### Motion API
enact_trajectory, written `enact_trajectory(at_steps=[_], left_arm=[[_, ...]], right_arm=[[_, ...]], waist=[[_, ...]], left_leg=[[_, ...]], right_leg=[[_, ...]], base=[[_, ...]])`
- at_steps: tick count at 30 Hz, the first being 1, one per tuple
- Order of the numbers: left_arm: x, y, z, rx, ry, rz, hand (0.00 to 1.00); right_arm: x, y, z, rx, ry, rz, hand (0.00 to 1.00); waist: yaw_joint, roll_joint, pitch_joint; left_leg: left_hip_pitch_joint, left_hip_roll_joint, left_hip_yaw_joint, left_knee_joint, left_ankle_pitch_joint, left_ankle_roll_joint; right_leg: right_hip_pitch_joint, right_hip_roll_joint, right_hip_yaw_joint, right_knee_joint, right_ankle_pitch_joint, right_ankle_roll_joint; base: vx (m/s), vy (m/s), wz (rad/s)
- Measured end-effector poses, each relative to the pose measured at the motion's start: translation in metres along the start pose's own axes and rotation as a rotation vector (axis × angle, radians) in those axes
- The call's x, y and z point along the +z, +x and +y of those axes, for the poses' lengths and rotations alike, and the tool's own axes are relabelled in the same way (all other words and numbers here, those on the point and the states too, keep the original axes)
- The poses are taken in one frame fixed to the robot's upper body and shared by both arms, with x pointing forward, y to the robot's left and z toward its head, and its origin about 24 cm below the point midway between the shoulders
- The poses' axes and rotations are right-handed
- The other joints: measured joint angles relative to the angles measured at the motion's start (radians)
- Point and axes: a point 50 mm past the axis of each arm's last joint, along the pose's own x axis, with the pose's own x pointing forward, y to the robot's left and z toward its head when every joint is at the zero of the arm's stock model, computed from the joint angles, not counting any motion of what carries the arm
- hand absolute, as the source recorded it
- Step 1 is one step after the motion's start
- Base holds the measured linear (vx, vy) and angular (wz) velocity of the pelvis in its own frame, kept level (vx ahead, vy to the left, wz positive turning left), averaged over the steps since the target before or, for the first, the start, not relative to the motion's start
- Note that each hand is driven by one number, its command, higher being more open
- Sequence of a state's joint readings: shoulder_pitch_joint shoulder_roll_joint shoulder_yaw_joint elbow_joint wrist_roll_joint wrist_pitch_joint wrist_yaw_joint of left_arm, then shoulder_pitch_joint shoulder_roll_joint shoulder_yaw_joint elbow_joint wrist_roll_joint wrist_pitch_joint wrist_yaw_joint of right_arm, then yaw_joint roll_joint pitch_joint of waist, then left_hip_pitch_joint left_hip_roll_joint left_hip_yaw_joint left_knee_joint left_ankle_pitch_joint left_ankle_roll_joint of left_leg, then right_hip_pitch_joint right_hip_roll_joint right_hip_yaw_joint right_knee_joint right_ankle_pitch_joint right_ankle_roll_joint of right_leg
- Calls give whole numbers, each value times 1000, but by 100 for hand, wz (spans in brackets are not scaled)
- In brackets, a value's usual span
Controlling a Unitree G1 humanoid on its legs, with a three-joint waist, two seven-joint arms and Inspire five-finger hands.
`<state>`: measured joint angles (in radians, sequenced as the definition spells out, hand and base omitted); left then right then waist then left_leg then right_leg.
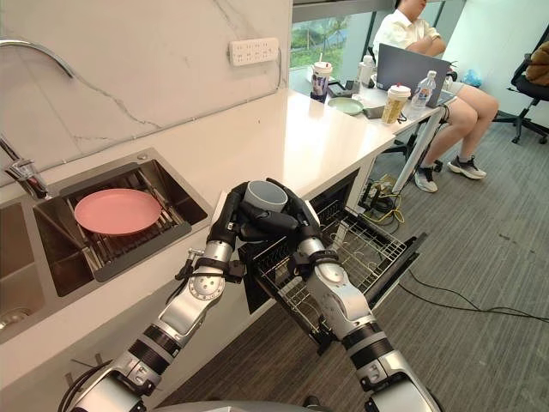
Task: Walk over to the sink, pick up the cup, carry it to the dishwasher, place the cup inside the dishwasher, then close the dishwasher door
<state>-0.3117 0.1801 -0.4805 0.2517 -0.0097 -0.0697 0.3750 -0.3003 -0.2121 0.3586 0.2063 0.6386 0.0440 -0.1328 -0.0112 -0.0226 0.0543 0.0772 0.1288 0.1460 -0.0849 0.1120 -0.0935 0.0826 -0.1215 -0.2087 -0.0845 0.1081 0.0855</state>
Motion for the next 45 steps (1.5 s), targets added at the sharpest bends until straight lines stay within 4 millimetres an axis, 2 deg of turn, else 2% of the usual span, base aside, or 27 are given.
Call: enact_trajectory(at_steps=[5,10,19,24,28,32,34,39,43,45], left_arm=[[2,0,0,-1,11,-22,100],[13,-3,-9,-23,90,-123,100],[16,-3,-10,-5,122,-151,100],[36,-12,-31,-87,148,-279,100],[39,-13,-35,-95,132,-289,100],[42,-17,-41,-123,110,-323,100],[49,-25,-44,-140,67,-375,100],[63,-40,-45,-179,-10,-475,100],[69,-49,-44,-210,-101,-503,100],[67,-55,-42,-243,-199,-469,100]], right_arm=[[2,1,0,-28,15,-11,0],[8,4,-3,-124,97,-37,0],[11,4,-3,-149,96,-61,0],[25,4,-19,-303,177,-145,0],[32,2,-24,-386,203,-210,0],[44,-5,-43,-574,231,-304,0],[53,-14,-62,-705,264,-375,0],[69,-28,-83,-829,301,-486,0],[72,-48,-97,-882,268,-538,0],[64,-61,-111,-895,234,-521,0]], waist=[[1,12,8],[2,18,12],[-3,27,18],[7,34,25],[-6,34,25],[-3,34,25],[-4,34,25],[-14,37,26],[-21,40,25],[-28,41,25]], left_leg=[[0,0,0,0,0,0],[-1,0,0,0,0,0],[-1,1,1,0,0,0],[-2,-4,2,0,0,0],[-2,-4,7,0,0,0],[-2,-3,7,0,0,0],[-1,-4,9,0,-1,0],[0,-8,17,0,-1,-1],[0,-8,17,0,-1,-1],[0,-11,16,-1,-1,-1]], right_leg=[[0,1,0,0,0,0],[0,1,0,0,0,0],[-1,1,1,0,0,0],[-2,1,2,0,0,0],[-6,2,8,0,0,0],[-6,4,9,0,0,0],[-7,3,11,0,0,0],[-11,2,18,0,1,2],[-11,1,18,0,0,3],[-10,-1,17,0,-2,6]], base=[[0,0,0],[0,0,0],[0,0,0],[0,0,-1],[0,0,-4],[0,0,0],[0,0,0],[0,0,-4],[0,0,0],[0,0,0]])
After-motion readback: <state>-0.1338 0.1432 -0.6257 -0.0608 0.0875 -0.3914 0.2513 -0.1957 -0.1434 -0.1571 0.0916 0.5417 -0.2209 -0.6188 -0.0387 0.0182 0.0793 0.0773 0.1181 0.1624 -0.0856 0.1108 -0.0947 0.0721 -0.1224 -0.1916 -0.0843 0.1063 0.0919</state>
